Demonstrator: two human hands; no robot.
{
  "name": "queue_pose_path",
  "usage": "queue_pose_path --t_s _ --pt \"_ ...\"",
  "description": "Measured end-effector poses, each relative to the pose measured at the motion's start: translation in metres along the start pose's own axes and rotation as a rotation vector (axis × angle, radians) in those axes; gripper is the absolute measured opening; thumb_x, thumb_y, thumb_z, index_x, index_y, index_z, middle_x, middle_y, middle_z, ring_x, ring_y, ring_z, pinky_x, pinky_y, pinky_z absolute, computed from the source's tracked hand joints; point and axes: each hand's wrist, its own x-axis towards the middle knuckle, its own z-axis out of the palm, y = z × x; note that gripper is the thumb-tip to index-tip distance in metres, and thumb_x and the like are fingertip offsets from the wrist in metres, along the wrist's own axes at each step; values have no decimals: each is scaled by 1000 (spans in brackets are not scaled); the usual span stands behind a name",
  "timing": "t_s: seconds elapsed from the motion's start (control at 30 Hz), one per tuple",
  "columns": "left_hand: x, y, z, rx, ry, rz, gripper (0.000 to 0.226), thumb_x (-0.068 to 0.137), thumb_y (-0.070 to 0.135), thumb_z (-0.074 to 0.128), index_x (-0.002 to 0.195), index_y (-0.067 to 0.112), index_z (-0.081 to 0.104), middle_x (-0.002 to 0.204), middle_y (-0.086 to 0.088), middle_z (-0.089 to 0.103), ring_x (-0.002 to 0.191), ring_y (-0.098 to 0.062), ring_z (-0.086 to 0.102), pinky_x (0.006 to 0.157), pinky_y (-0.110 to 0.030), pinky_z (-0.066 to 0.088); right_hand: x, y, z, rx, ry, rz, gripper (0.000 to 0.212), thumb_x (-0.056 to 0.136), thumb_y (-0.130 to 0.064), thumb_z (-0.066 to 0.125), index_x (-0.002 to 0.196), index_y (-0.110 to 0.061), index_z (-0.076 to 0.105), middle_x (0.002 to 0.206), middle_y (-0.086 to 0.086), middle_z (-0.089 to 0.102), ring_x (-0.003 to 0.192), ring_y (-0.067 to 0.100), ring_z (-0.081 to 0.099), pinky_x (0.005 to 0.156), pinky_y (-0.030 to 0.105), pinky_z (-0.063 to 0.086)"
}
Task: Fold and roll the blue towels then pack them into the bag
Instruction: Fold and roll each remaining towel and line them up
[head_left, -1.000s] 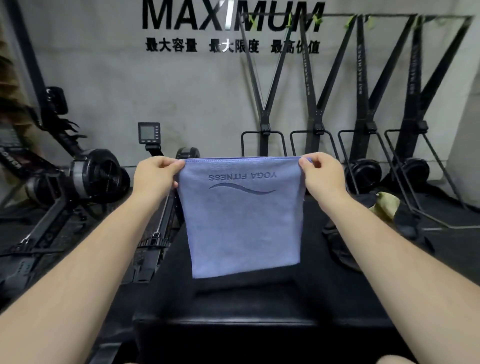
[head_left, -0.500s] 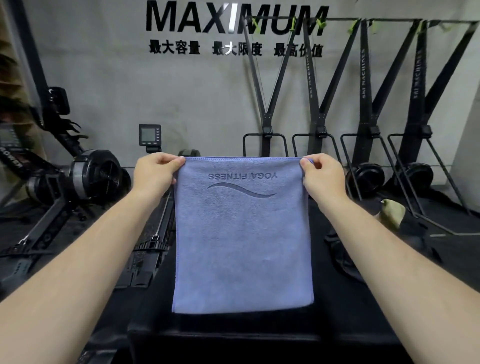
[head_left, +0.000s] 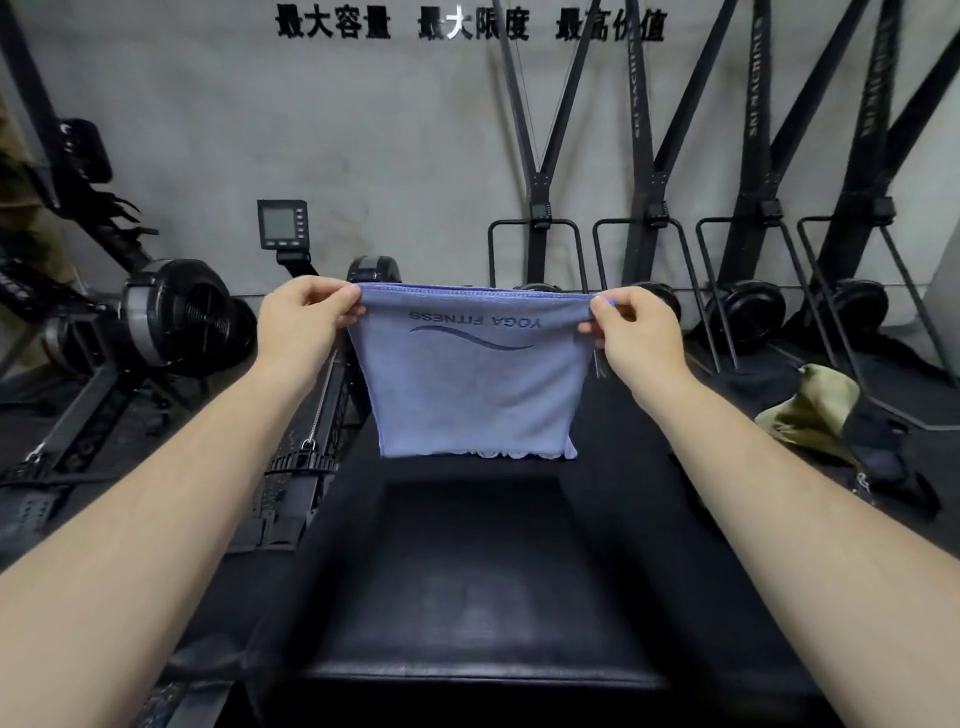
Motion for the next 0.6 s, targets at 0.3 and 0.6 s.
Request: queue_pose_path --t_s 0.3,0.6 --pt "-110 -87 -11 7 86 -242 25 94 24 71 81 3 72 70 -2 66 57 0 62 63 -16 48 -99 80 1 11 -44 255 34 90 -43 62 80 -11 69 76 -2 76 85 23 73 90 53 57" --pt "-249 -180 -33 320 -38 -488 5 83 15 71 86 17 75 85 4 74 83 -10 67 70 -18 47 -227 187 -3 -142 -63 494 12 84 -15 67 90 -26 70 89 -7 72 88 16 71 86 37 58"
